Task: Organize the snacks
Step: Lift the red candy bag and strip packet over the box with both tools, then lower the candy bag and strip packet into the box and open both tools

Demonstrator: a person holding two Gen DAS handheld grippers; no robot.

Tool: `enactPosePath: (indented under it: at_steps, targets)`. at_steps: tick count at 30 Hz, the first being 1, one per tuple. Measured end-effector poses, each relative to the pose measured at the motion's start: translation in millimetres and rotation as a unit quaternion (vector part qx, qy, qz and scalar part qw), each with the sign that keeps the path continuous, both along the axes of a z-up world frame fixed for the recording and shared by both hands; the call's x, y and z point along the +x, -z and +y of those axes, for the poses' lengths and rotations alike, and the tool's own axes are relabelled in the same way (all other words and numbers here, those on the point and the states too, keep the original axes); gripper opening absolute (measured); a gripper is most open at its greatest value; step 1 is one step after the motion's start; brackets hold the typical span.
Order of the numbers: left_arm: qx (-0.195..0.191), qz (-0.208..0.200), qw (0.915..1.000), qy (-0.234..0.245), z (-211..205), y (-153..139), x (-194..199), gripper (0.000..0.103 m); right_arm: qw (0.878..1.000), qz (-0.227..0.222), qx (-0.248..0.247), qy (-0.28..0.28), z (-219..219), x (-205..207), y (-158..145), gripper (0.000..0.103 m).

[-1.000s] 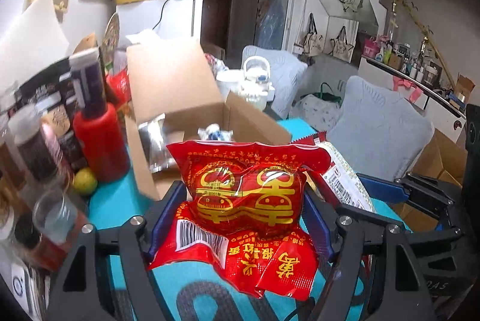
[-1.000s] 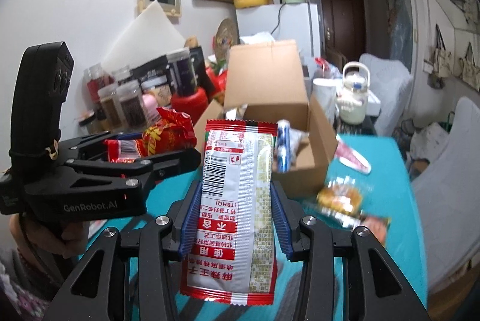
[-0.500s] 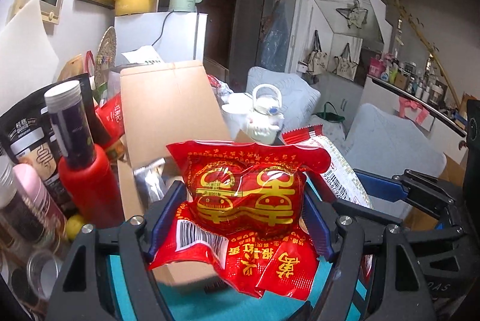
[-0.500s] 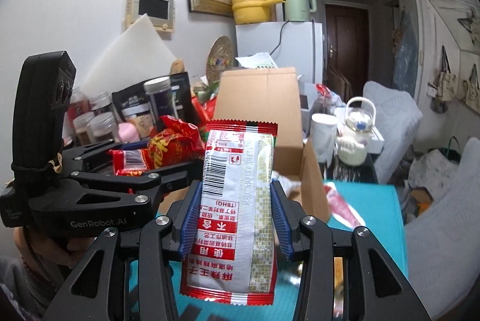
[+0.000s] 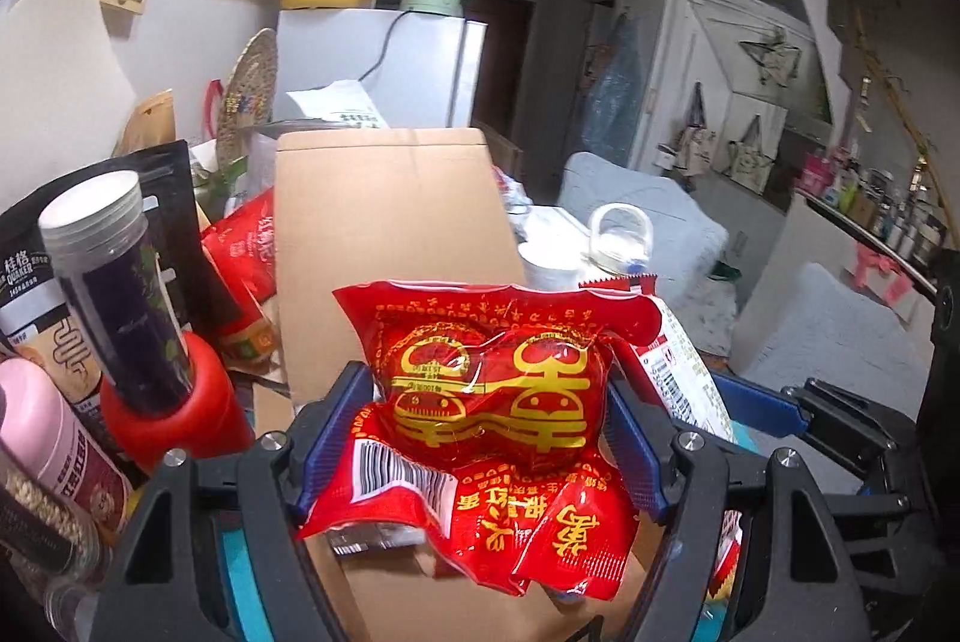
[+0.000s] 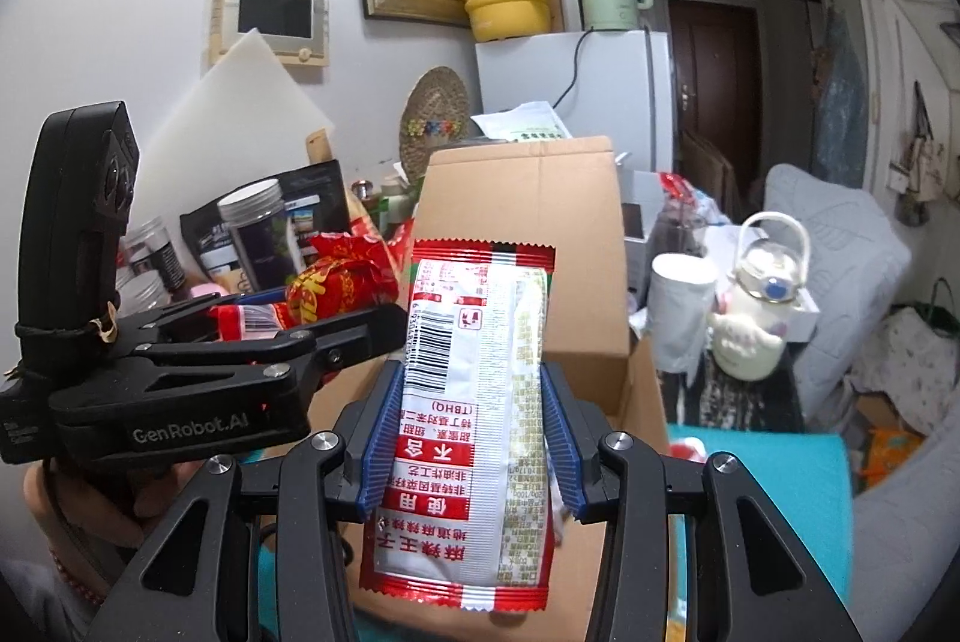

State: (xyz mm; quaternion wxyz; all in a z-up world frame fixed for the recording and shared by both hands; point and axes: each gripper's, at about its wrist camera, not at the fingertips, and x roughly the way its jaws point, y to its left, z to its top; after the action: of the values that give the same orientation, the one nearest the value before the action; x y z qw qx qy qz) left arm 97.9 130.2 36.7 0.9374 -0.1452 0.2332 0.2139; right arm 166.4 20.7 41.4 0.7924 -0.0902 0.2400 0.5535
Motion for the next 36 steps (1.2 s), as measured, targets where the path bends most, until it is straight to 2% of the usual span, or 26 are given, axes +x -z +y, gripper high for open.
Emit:
enactPosePath:
  at_steps: [4, 9, 21, 29, 34, 36]
  targets:
    - [-0.004, 0.007, 0.9999, -0.013, 12.3, 8.5, 11.4, 0.075, 1.000, 0.010, -0.008, -0.006, 16.3, 13.6, 10.8, 0.044]
    - [-0.020, 0.035, 0.9990, -0.019, 25.8, 25.9, 27.1, 0.075, 0.999, 0.025, -0.025, -0.009, 32.1, 25.5, 29.5, 0.044]
    - [-0.026, 0.095, 0.9948, -0.023, 34.5, 57.4, 54.2, 0.075, 0.994, 0.070, -0.078, 0.006, 53.9, 48.3, 68.0, 0.044]
    - [-0.037, 0.142, 0.9884, -0.042, 45.9, 78.5, 64.3, 0.075, 0.990, 0.073, -0.115, 0.024, 64.9, 51.8, 87.0, 0.044]
    - [-0.056, 0.161, 0.9836, -0.058, 55.3, 85.4, 66.2, 0.075, 0.988, 0.089, -0.121, 0.031, 64.5, 57.8, 91.1, 0.044]
    - [-0.050, 0.175, 0.9809, -0.068, 57.8, 88.2, 66.8, 0.075, 0.987, 0.093, -0.122, 0.038, 63.5, 60.1, 91.6, 0.045]
